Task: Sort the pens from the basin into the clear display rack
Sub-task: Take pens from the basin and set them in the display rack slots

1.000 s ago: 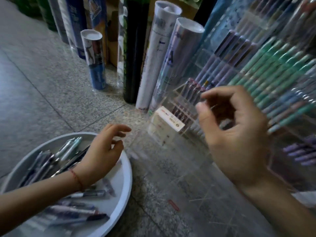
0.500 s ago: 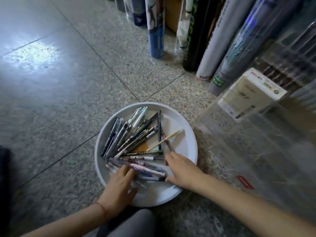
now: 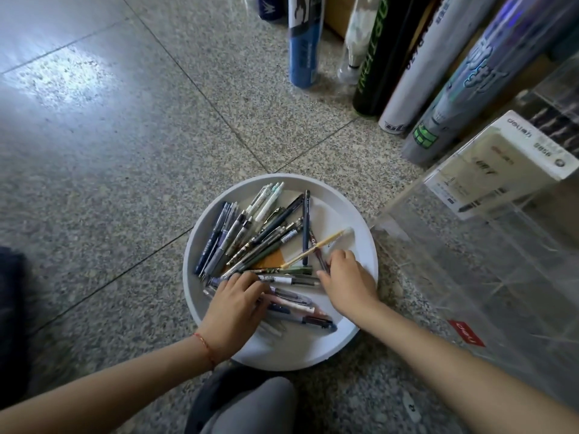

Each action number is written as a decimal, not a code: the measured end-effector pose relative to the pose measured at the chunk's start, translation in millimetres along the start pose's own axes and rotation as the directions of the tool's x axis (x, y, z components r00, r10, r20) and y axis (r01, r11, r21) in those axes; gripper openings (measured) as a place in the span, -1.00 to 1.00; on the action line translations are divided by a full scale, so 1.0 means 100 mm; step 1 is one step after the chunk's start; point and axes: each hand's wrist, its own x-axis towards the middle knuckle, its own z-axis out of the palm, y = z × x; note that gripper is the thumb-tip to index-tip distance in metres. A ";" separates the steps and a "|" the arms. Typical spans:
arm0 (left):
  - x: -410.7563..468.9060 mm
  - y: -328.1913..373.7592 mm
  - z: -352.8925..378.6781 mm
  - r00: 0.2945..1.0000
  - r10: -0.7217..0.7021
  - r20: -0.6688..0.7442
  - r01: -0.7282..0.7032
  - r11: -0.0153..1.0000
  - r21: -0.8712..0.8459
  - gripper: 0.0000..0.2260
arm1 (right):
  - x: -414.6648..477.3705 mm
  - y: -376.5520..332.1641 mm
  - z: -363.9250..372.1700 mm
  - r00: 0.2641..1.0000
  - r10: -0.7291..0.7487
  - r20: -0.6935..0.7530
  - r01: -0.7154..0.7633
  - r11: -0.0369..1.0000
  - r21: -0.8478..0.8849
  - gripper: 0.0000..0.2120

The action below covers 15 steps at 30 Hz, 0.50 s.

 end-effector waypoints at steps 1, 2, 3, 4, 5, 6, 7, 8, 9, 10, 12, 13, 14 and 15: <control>0.03 0.00 0.01 1.000 0.010 0.006 -0.010 0.999 0.050 -0.82 | 0.04 0.00 -0.03 1.000 0.021 0.020 -0.022 1.000 0.020 -0.73; 0.06 0.01 0.00 1.000 0.021 0.023 -0.023 0.994 0.107 -0.79 | 0.07 0.00 -0.06 0.999 0.026 0.045 -0.027 0.999 0.023 -0.79; 0.10 0.01 0.00 0.999 0.037 0.032 -0.041 0.985 0.168 -0.76 | 0.09 0.01 -0.10 0.997 0.023 0.071 -0.024 1.000 0.016 -0.79; 0.14 0.02 0.00 0.998 0.049 0.043 -0.057 0.975 0.216 -0.76 | 0.10 0.02 -0.13 0.995 0.021 0.099 -0.022 1.000 0.014 -0.74; 0.17 0.04 -0.01 0.996 0.067 0.057 -0.079 0.966 0.247 -0.76 | 0.10 0.03 -0.17 0.992 0.022 0.126 -0.025 0.999 0.024 -0.69; 0.20 0.04 -0.01 0.994 0.083 0.078 -0.100 0.962 0.253 -0.76 | 0.10 0.04 -0.22 0.989 0.020 0.145 -0.027 0.999 0.043 -0.66; 0.23 0.04 0.01 0.990 0.106 0.092 -0.126 0.960 0.250 -0.76 | 0.08 0.05 -0.28 0.988 0.017 0.156 -0.028 0.997 0.069 -0.66; 0.25 0.04 0.01 0.987 0.118 0.110 -0.142 0.959 0.247 -0.77 | 0.05 0.07 -0.34 0.989 0.007 0.149 -0.022 0.995 0.098 -0.68; 0.27 0.05 0.01 0.984 0.129 0.127 -0.157 0.958 0.240 -0.81 | 0.02 0.08 -0.41 0.993 -0.006 0.121 -0.010 0.991 0.134 -0.73; 0.29 0.06 0.00 0.980 0.138 0.141 -0.168 0.960 0.225 -0.86 | -0.01 0.12 -0.48 0.997 -0.027 0.071 0.014 0.985 0.175 -0.80; 0.30 0.07 -0.04 0.972 0.178 0.153 -0.209 0.953 0.220 -0.97 | -0.09 0.18 -0.64 0.997 -0.068 -0.042 0.076 0.969 0.235 -0.89; 0.30 0.07 -0.05 0.968 0.198 0.153 -0.229 0.948 0.223 -0.90 | -0.13 0.21 -0.72 0.993 -0.084 -0.077 0.102 0.958 0.267 -0.92; 0.29 0.08 -0.06 0.963 0.215 0.160 -0.247 0.944 0.219 -0.81 | -0.16 0.24 -0.80 0.992 -0.093 -0.090 0.117 0.941 0.318 -0.96; 0.29 0.07 -0.08 0.965 0.222 0.137 -0.248 0.945 0.212 -0.79 | -0.19 0.27 -0.86 0.991 -0.102 -0.090 0.129 0.915 0.383 -0.98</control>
